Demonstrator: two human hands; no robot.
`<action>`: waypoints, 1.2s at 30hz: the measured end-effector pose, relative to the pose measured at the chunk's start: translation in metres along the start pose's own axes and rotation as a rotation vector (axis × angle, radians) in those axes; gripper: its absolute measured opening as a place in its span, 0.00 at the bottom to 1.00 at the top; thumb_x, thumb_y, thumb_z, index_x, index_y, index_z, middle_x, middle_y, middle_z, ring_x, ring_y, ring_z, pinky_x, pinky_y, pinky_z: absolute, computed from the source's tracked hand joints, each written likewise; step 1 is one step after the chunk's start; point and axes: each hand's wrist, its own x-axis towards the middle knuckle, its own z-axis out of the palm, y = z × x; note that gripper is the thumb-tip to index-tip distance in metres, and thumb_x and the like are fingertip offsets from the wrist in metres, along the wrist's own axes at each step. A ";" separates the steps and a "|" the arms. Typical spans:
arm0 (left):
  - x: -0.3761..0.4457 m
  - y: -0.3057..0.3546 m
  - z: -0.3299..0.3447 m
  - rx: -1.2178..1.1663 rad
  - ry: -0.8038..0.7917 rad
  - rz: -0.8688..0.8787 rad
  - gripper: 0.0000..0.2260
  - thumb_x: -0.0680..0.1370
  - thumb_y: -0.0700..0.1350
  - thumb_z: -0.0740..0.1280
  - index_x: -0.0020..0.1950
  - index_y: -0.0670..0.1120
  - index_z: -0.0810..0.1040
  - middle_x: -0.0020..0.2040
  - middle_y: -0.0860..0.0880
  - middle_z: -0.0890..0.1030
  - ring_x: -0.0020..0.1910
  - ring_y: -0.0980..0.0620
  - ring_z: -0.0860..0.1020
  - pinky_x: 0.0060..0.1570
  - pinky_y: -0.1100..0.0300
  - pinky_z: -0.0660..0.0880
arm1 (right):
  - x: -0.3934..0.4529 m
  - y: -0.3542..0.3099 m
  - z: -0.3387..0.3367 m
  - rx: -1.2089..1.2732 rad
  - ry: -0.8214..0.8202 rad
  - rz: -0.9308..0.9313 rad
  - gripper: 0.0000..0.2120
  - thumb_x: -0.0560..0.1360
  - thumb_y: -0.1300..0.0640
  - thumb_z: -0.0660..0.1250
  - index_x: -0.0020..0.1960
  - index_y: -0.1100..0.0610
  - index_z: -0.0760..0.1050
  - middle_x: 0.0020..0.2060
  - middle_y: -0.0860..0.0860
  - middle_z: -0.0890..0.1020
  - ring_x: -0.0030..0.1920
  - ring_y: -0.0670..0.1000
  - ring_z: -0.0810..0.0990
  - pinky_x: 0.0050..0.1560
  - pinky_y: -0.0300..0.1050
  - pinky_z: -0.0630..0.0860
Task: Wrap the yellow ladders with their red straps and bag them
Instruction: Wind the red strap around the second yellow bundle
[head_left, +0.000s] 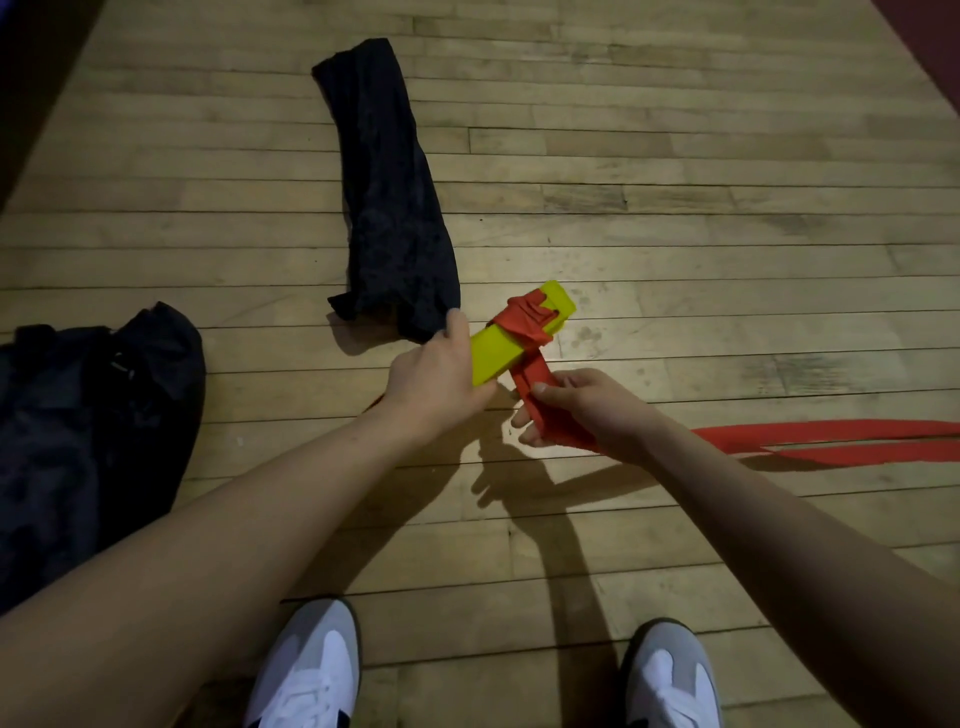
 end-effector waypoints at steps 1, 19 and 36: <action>0.002 -0.001 -0.001 -0.017 0.009 -0.022 0.26 0.75 0.56 0.68 0.64 0.44 0.60 0.52 0.46 0.77 0.47 0.45 0.79 0.36 0.56 0.68 | -0.002 0.001 -0.001 -0.047 -0.016 0.009 0.10 0.82 0.62 0.57 0.57 0.67 0.72 0.39 0.58 0.82 0.36 0.53 0.82 0.51 0.54 0.79; -0.013 0.004 0.011 0.093 -0.099 0.079 0.23 0.76 0.50 0.67 0.64 0.47 0.59 0.54 0.45 0.73 0.47 0.44 0.78 0.37 0.54 0.72 | 0.000 0.001 0.005 -0.011 0.025 -0.127 0.11 0.82 0.60 0.57 0.46 0.63 0.74 0.34 0.55 0.81 0.26 0.47 0.75 0.37 0.46 0.74; -0.020 0.003 0.008 -0.086 -0.229 -0.065 0.23 0.79 0.53 0.60 0.68 0.44 0.55 0.60 0.40 0.69 0.58 0.40 0.71 0.55 0.49 0.69 | -0.003 -0.012 0.021 -0.196 0.151 -0.148 0.15 0.82 0.60 0.56 0.40 0.65 0.73 0.25 0.53 0.76 0.21 0.48 0.66 0.21 0.36 0.59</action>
